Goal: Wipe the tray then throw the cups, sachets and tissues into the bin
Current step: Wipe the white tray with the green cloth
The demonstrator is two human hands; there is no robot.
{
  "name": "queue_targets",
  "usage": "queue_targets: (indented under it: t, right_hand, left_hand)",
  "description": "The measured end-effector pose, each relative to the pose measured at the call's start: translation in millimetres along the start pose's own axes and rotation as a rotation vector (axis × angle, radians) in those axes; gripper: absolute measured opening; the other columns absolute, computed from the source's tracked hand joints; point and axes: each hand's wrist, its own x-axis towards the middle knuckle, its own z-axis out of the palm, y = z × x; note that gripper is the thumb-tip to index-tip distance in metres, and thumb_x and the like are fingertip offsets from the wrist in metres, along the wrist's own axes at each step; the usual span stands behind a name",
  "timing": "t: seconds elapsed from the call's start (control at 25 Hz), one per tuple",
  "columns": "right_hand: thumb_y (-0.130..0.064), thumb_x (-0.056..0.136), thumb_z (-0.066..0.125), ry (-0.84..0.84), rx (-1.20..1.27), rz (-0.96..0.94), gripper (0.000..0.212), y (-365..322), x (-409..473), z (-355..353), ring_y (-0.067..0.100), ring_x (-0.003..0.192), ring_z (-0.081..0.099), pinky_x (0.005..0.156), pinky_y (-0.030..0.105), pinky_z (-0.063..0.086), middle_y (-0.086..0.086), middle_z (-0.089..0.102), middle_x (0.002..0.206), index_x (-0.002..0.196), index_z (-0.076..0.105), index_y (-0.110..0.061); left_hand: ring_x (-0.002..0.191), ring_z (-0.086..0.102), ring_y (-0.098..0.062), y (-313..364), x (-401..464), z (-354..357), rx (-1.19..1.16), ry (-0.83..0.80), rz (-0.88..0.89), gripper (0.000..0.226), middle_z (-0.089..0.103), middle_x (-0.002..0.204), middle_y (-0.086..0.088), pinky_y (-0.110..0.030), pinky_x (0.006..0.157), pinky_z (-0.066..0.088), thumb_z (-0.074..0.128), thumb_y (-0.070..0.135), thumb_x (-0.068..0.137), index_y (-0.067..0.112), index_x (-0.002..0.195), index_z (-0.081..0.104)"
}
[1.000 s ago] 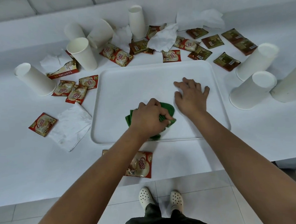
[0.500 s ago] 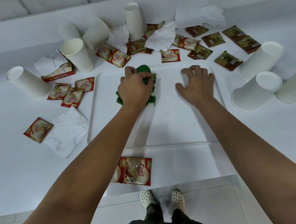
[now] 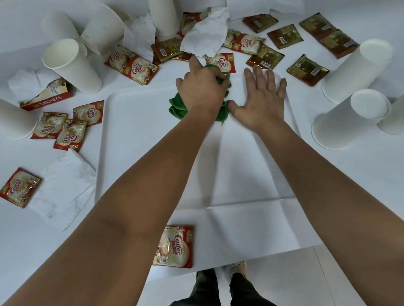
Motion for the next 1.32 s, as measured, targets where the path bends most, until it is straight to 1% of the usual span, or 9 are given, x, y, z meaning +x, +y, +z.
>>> queue_targets:
  t: [0.2, 0.36, 0.64, 0.84, 1.0, 1.08, 1.2, 1.32]
  right_hand:
    - [-0.058, 0.086, 0.037, 0.002, -0.006, -0.009, 0.08, 2.5, -1.0, -0.5, 0.026, 0.146, -0.006, 0.116, 0.05, -0.008, 0.004, 0.001, 0.159, 0.149, 0.004, -0.021]
    - [-0.059, 0.086, 0.037, 0.007, 0.004, -0.024, 0.081, 4.4, -2.0, 0.6, 0.025, 0.146, -0.006, 0.116, 0.049, -0.008, 0.004, 0.0, 0.159, 0.149, 0.004, -0.021]
    - [-0.059, 0.086, 0.037, 0.002, 0.007, -0.024, 0.081, 5.4, -2.2, 1.1, 0.025, 0.147, -0.006, 0.116, 0.048, -0.008, 0.003, -0.001, 0.159, 0.149, 0.004, -0.022]
    - [-0.058, 0.086, 0.039, 0.014, 0.019, -0.032, 0.08, 3.4, -2.4, 0.6, 0.025, 0.147, -0.005, 0.116, 0.049, -0.008, 0.003, 0.0, 0.159, 0.149, 0.005, -0.021]
    - [-0.057, 0.086, 0.039, 0.015, 0.01, -0.029, 0.08, 5.0, -2.6, 1.7, 0.025, 0.147, -0.005, 0.116, 0.049, -0.007, 0.003, 0.001, 0.159, 0.15, 0.006, -0.021]
    - [-0.056, 0.087, 0.04, 0.025, 0.013, -0.034, 0.08, 4.7, -2.1, 1.8, 0.026, 0.147, -0.004, 0.116, 0.05, -0.007, 0.004, 0.002, 0.159, 0.15, 0.007, -0.02]
    - [-0.056, 0.087, 0.039, 0.027, 0.004, -0.031, 0.079, 2.3, -0.3, 2.0, 0.027, 0.146, -0.004, 0.116, 0.051, -0.006, 0.004, 0.002, 0.159, 0.15, 0.007, -0.019]
    - [-0.055, 0.087, 0.038, 0.026, -0.006, -0.026, 0.079, -0.4, 0.7, 3.7, 0.028, 0.146, -0.005, 0.116, 0.052, -0.006, 0.005, 0.001, 0.159, 0.15, 0.006, -0.019]
  left_hand:
    - [0.102, 0.058, -0.025, 2.9, 6.6, 4.8, -0.027, 0.007, -0.063, 0.023, 0.046, 0.123, -0.005, -0.036, 0.088, 0.039, 0.06, 0.043, 0.083, 0.028, 0.098, 0.069]
    - [0.096, 0.059, -0.025, -4.3, 11.0, -1.0, -0.055, -0.026, -0.128, 0.022, 0.048, 0.119, -0.004, -0.037, 0.084, 0.045, 0.062, 0.042, 0.081, 0.026, 0.094, 0.07]
    - [0.091, 0.06, -0.027, -46.7, 6.5, -16.2, -0.112, 0.041, -0.253, 0.016, 0.049, 0.118, -0.004, -0.039, 0.084, 0.048, 0.064, 0.038, 0.077, 0.028, 0.088, 0.07]
    - [0.094, 0.059, -0.028, -81.6, 4.9, -32.5, -0.128, 0.077, -0.349, 0.021, 0.049, 0.117, -0.005, -0.038, 0.084, 0.047, 0.064, 0.041, 0.078, 0.028, 0.094, 0.07]
    - [0.093, 0.06, -0.031, -114.1, 3.0, -46.4, -0.079, 0.124, -0.415, 0.026, 0.049, 0.116, -0.008, -0.033, 0.077, 0.044, 0.063, 0.039, 0.079, 0.025, 0.099, 0.07]
    - [0.092, 0.06, -0.032, -129.4, 2.9, -53.2, -0.041, 0.149, -0.446, 0.026, 0.048, 0.117, -0.009, -0.033, 0.075, 0.042, 0.062, 0.037, 0.08, 0.022, 0.1, 0.07]
    - [0.092, 0.061, -0.035, -135.8, 4.7, -56.5, 0.052, 0.161, -0.467, 0.028, 0.046, 0.119, -0.011, -0.036, 0.076, 0.044, 0.058, 0.037, 0.084, 0.017, 0.101, 0.069]
    - [0.093, 0.06, -0.036, -129.6, 3.3, -53.2, 0.084, 0.17, -0.507, 0.032, 0.044, 0.122, -0.012, -0.036, 0.074, 0.043, 0.051, 0.036, 0.088, 0.013, 0.106, 0.066]
